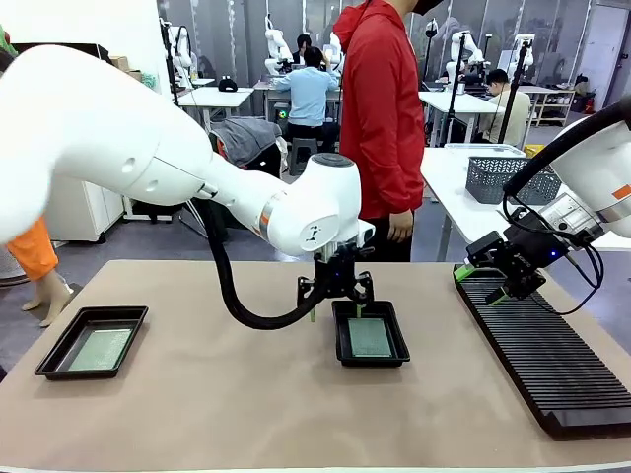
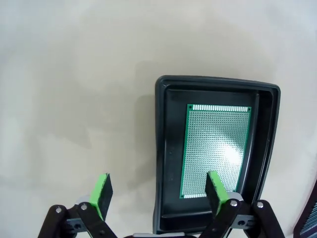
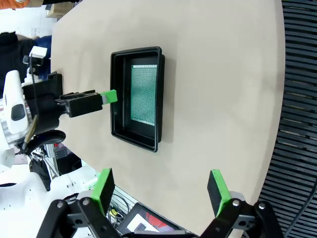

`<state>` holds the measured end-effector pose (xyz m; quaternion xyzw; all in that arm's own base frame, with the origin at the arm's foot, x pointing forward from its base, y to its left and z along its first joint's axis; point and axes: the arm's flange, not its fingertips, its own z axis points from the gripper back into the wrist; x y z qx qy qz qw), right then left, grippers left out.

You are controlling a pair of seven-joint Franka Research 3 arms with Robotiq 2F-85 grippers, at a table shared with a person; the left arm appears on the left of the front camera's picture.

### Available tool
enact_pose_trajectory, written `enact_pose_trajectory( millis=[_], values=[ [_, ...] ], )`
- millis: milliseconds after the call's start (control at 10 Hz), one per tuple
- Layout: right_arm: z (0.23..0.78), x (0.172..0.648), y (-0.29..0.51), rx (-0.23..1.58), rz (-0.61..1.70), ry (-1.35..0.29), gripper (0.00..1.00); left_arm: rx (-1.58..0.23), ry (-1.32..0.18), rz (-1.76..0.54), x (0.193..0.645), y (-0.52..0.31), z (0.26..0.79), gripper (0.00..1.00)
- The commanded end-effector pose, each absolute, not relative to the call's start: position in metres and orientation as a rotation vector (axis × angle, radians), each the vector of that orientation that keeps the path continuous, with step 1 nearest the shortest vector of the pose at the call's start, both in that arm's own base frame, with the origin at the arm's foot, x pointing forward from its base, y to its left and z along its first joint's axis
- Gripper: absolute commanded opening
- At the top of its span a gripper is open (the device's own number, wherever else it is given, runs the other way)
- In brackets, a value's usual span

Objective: Inspect and transfer BCBs to ESD trays.
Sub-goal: Pick up the ESD tray and place it on the left side of the table.

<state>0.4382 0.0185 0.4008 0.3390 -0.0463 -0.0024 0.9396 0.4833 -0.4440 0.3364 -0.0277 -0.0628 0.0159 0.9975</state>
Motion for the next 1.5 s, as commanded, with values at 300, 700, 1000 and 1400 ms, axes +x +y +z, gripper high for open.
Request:
enact_pose_trajectory(
  millis=[300,700,1000,1400],
  values=[
    [0.402,0.439,0.020,0.683,-0.031,-0.099,1.00,-0.040,-0.134,-0.045,0.494,-0.449,0.314,1.00],
    [0.402,0.439,0.020,0.683,-0.031,-0.099,1.00,-0.027,-0.121,-0.141,0.497,-0.447,0.312,1.00],
    [0.402,0.439,0.020,0.683,-0.031,-0.099,1.00,-0.033,-0.110,-0.077,0.495,-0.447,0.311,1.00],
    [0.402,0.439,0.020,0.683,-0.031,-0.099,1.00,-0.033,-0.108,-0.096,0.495,-0.447,0.311,1.00]
  ],
)
